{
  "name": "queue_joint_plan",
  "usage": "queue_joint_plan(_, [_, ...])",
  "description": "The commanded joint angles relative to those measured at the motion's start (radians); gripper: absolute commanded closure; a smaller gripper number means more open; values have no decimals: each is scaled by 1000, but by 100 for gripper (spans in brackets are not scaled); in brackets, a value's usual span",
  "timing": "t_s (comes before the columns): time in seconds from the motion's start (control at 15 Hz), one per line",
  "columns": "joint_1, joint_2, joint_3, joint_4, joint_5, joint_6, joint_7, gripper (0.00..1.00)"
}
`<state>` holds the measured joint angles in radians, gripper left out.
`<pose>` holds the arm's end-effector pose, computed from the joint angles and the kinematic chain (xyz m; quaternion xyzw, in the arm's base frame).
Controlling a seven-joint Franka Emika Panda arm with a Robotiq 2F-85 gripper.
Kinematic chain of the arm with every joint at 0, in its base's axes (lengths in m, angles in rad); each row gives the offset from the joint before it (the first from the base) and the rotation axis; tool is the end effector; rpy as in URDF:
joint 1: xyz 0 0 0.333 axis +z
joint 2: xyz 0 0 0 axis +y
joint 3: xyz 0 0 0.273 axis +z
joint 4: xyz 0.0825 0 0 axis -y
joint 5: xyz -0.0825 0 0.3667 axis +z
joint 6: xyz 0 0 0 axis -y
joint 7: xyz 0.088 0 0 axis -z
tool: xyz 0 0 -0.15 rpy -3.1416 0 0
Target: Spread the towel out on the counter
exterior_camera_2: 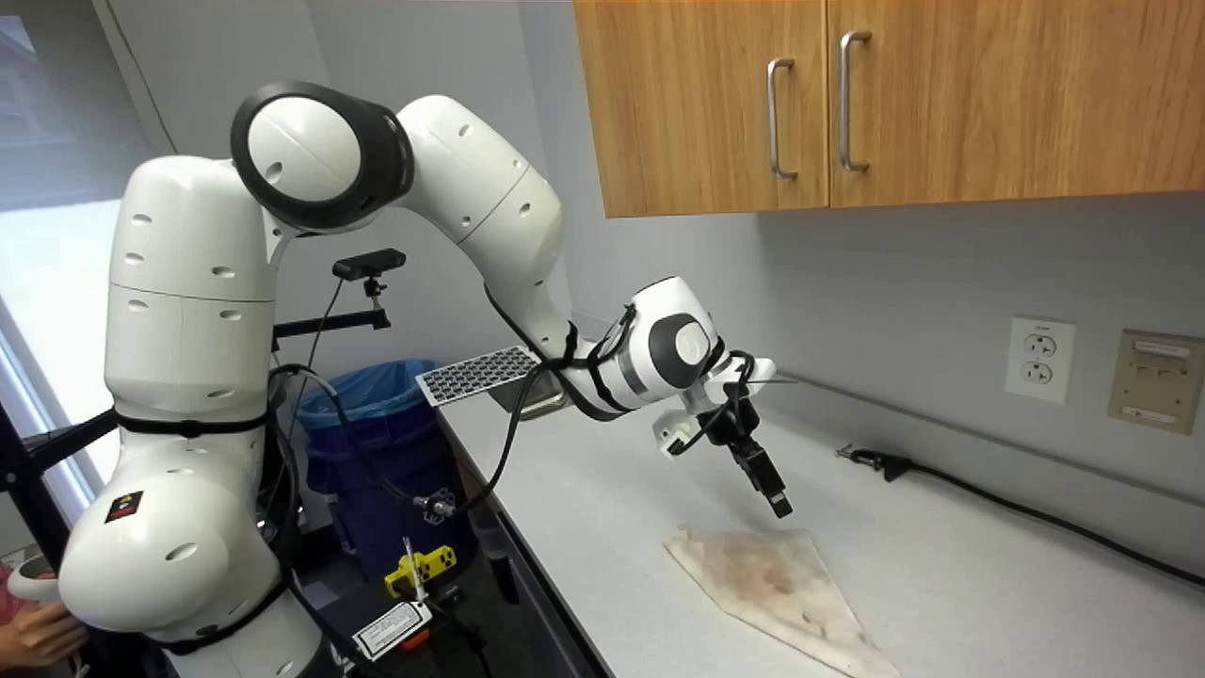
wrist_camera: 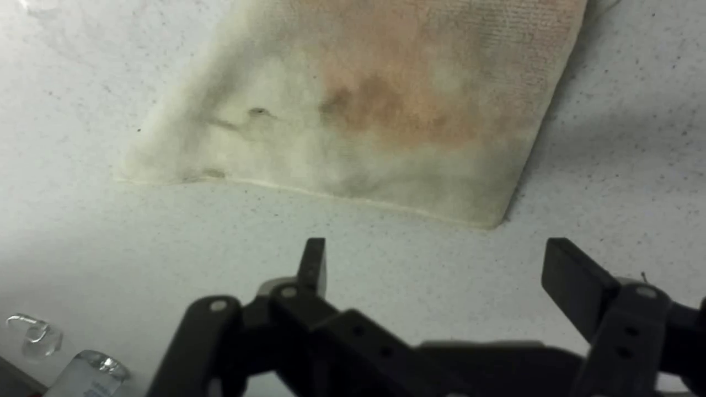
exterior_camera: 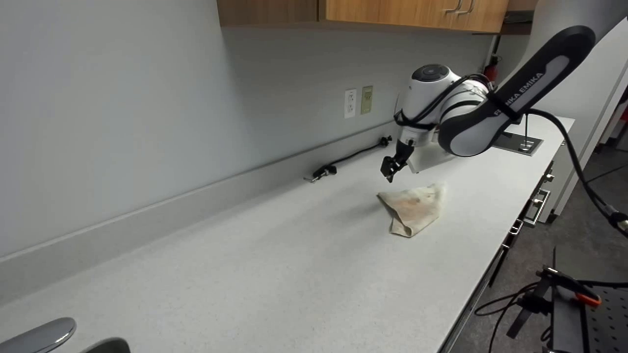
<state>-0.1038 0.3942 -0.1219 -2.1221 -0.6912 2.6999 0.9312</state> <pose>0.5611 -0.1210 0.1721 0.9424 -0.2598 0.1436 0.1540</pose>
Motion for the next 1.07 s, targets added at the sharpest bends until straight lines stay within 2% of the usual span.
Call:
queue_joint_plan(0.0, [13, 80, -18, 60, 145, 36, -135, 0])
queue_joint_plan(0.4, [49, 160, -37, 129, 348, 35, -294, 0])
queue_joint_plan(0.73, [0, 207, 6, 163, 563, 43, -454, 0])
queue_joint_plan(1.0, [-11, 230, 12, 183, 692, 32, -563, 0])
